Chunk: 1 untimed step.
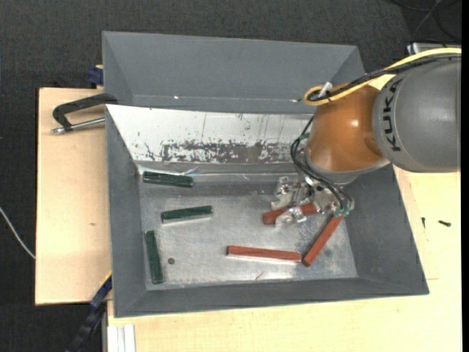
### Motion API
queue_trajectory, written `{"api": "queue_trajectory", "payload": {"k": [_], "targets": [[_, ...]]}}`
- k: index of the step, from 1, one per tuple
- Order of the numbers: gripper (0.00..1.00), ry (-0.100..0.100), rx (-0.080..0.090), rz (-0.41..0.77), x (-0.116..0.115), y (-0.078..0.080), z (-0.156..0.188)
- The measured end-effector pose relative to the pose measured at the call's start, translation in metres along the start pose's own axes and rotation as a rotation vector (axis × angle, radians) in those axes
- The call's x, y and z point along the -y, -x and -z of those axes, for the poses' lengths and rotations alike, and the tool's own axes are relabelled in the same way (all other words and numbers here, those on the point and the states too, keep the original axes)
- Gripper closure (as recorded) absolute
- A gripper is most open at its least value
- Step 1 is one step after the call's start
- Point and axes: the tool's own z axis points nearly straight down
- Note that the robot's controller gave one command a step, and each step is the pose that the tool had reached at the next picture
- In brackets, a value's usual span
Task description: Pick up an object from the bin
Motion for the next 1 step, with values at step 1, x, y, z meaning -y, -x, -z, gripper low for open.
{"api": "queue_trajectory", "payload": {"k": [1], "targets": [[1.00, 0.000, 0.000, -0.001, 0.0001, 0.0001, 0.0000]]}}
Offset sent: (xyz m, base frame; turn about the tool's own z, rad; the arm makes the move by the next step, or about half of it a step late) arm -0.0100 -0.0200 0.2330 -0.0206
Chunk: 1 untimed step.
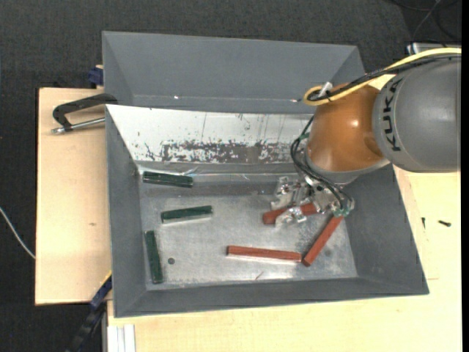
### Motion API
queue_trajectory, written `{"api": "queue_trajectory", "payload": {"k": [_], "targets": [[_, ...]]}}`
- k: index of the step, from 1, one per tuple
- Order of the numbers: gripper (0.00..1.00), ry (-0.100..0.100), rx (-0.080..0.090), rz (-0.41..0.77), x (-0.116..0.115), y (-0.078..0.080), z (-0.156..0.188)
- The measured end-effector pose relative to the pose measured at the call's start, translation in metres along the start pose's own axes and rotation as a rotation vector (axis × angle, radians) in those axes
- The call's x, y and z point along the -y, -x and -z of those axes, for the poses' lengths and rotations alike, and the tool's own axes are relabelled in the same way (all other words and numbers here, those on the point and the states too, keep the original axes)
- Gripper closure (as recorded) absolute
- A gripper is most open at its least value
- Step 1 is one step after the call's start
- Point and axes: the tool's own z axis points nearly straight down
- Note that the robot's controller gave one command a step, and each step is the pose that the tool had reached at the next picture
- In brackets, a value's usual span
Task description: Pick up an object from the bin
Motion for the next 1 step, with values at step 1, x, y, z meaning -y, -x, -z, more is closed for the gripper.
{"api": "queue_trajectory", "payload": {"k": [1], "targets": [[1.00, 0.001, 0.009, 0.018, 0.0137, -0.0128, 0.2005]]}}
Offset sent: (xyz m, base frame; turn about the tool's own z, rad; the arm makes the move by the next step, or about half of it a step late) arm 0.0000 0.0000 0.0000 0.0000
